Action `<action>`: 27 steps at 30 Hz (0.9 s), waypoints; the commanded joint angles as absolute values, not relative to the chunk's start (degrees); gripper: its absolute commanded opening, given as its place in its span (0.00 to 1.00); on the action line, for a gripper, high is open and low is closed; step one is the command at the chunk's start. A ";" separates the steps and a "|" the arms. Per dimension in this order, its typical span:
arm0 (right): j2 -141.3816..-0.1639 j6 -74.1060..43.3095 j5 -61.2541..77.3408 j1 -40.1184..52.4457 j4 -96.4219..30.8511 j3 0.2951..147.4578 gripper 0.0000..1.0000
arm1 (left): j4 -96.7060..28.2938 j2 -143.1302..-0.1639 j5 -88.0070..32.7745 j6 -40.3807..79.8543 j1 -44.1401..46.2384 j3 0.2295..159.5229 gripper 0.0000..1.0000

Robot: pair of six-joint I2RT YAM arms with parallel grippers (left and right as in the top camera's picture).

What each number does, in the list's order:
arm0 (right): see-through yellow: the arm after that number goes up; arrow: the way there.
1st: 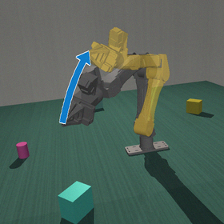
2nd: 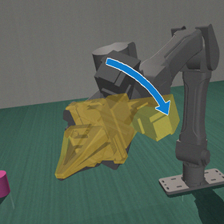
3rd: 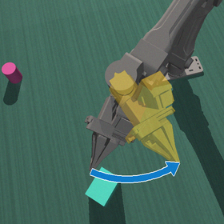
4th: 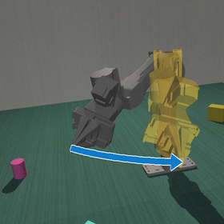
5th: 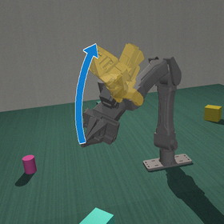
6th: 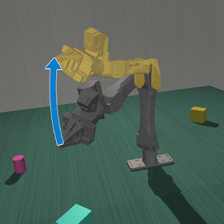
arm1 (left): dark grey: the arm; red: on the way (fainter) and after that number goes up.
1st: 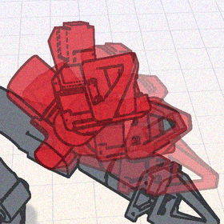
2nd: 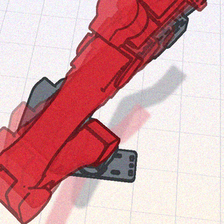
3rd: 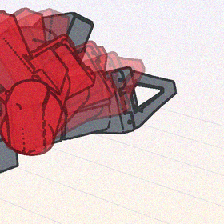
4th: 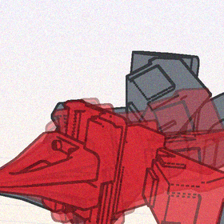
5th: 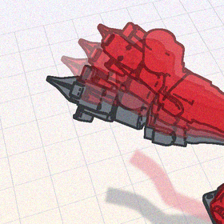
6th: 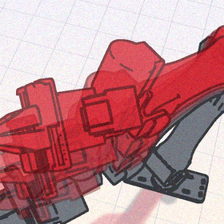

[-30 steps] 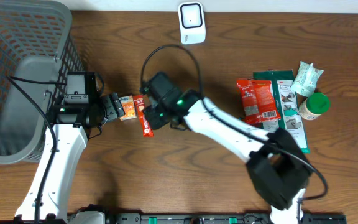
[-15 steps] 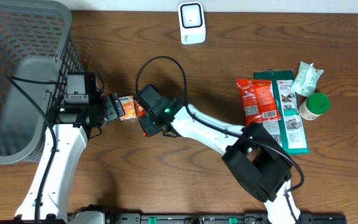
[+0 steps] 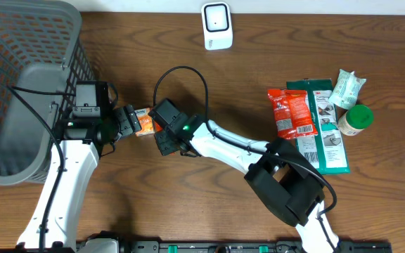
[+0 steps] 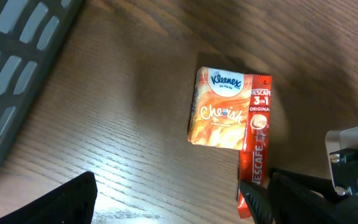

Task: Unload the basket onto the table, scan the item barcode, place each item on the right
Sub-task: 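Grasp the red Nescafe stick with the right gripper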

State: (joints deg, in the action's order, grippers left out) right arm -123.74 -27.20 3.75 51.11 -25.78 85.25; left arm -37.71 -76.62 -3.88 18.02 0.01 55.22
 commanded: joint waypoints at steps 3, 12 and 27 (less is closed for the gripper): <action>-125.99 -28.27 3.09 51.59 -24.47 85.08 0.32 | -37.93 -76.95 -3.18 17.87 -0.25 56.05 0.88; -126.02 -28.25 2.83 51.77 -25.06 84.09 0.14 | -37.93 -76.97 -3.18 17.87 -0.25 56.05 0.88; -116.20 -14.85 26.11 40.51 -35.86 84.23 0.01 | -37.93 -76.97 -3.18 17.87 -0.25 56.05 0.88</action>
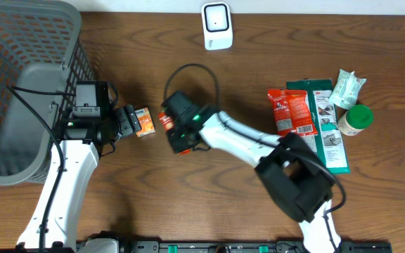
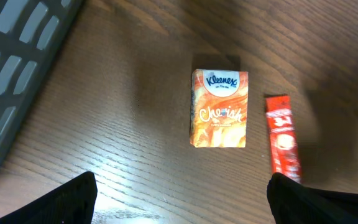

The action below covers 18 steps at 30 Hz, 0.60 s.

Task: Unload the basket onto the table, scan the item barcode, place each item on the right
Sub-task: 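Grasp the red Nescafe stick with the right gripper, then lift the Nescafe stick and swing it to the right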

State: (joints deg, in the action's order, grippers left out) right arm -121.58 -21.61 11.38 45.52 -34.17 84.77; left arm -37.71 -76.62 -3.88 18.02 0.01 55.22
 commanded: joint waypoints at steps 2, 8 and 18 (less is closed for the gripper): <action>-114.48 -11.14 34.52 37.47 -37.43 84.23 0.01 | -37.95 -76.97 -3.18 17.87 -0.25 56.05 0.88; -112.71 -5.63 53.19 29.50 -44.49 84.23 0.01 | -37.93 -76.97 -3.18 17.87 -0.25 56.05 0.88; -112.73 12.27 89.45 18.00 -57.54 84.20 0.01 | -37.95 -76.97 -3.18 17.87 -0.25 56.05 0.88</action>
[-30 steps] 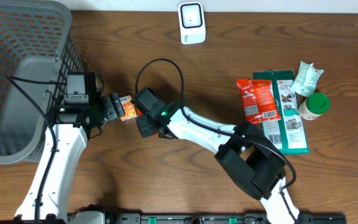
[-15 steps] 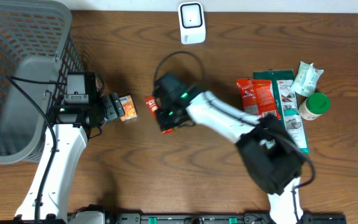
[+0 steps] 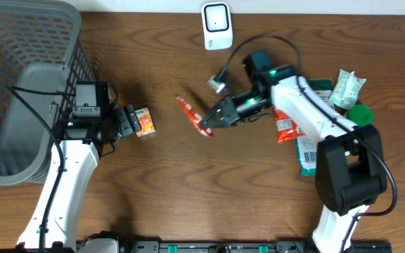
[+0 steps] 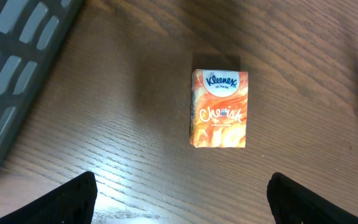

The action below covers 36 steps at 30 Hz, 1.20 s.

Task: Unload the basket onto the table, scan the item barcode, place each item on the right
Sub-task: 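Lift the Nescafe stick and swing it to the right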

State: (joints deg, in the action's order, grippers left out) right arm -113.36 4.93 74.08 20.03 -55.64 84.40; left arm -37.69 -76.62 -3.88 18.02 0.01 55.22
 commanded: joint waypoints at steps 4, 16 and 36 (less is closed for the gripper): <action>-112.73 12.27 89.47 16.01 -59.86 84.20 0.01 | -37.93 -76.95 -3.18 17.87 -0.25 56.05 0.88; -104.92 26.20 89.47 8.86 -82.46 84.23 0.01 | -37.95 -76.97 -3.18 17.87 -0.25 56.05 0.88; -84.60 21.37 89.47 4.14 -81.87 84.23 0.01 | -37.95 -76.97 -3.18 17.87 -0.25 56.05 0.88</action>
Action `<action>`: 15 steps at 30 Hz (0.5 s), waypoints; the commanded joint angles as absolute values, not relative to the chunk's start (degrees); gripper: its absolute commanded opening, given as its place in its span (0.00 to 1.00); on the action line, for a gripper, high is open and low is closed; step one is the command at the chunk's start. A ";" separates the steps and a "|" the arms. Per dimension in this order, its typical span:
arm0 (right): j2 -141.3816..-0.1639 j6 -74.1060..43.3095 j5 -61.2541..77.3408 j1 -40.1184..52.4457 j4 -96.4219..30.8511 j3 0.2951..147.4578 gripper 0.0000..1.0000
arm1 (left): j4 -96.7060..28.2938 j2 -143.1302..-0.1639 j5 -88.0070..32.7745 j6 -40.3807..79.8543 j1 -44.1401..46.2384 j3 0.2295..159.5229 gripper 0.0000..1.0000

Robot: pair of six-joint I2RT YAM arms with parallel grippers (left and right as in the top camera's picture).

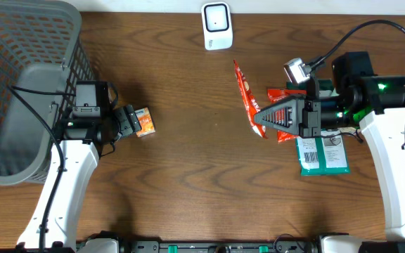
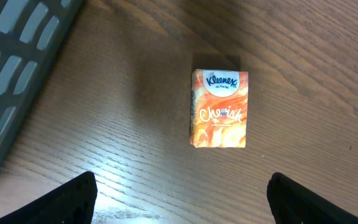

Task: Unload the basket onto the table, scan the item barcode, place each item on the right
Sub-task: 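Lift the Nescafe stick and swing it to the right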

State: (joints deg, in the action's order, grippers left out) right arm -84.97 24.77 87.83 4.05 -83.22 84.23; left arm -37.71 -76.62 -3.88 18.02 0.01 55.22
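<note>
A long red Nescafe stick sachet (image 1: 245, 90) is held in my right gripper (image 1: 258, 119), which is shut on its lower end; it looks lifted off the table. The sachet slants up toward the white barcode scanner (image 1: 216, 26) at the back edge and ends short of it, a little to its right. My left gripper (image 1: 128, 121) stands open at the left, just beside an orange Kleenex tissue pack (image 2: 220, 108) lying flat on the wood. In the left wrist view its dark fingertips (image 2: 73, 198) are wide apart with nothing between them.
A grey mesh basket (image 1: 20, 42) fills the far left, close to my left arm. At the right, under my right arm, lie a red snack packet (image 1: 285, 132) and a green card package (image 1: 322, 153). A black cable loops above the right arm.
My right gripper has moved from the table's middle to the right with the red sachet, which now points toward the scanner. The left arm and the tissue pack have not moved.
First my right gripper was at the red sachet lying against the tissue pack, near my left gripper. Then the sachet stood apart from the pack. Later it was held at mid-table, and now right of and below the scanner.
</note>
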 commanded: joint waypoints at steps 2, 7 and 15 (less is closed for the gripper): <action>-84.60 19.51 89.47 4.64 -79.20 84.23 0.01 | -37.95 -76.97 -3.18 17.87 -0.25 56.05 0.88; -84.64 18.83 89.47 6.17 -75.20 84.23 0.01 | -37.93 -76.95 -3.18 17.87 -0.25 56.05 0.88; -84.66 23.09 89.43 9.98 -68.93 84.20 0.01 | -37.95 -76.97 -3.18 17.87 -0.25 56.05 0.88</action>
State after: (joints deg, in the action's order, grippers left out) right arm -84.97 20.38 87.88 8.36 -69.65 84.23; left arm -37.71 -76.62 -3.88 18.02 0.01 55.22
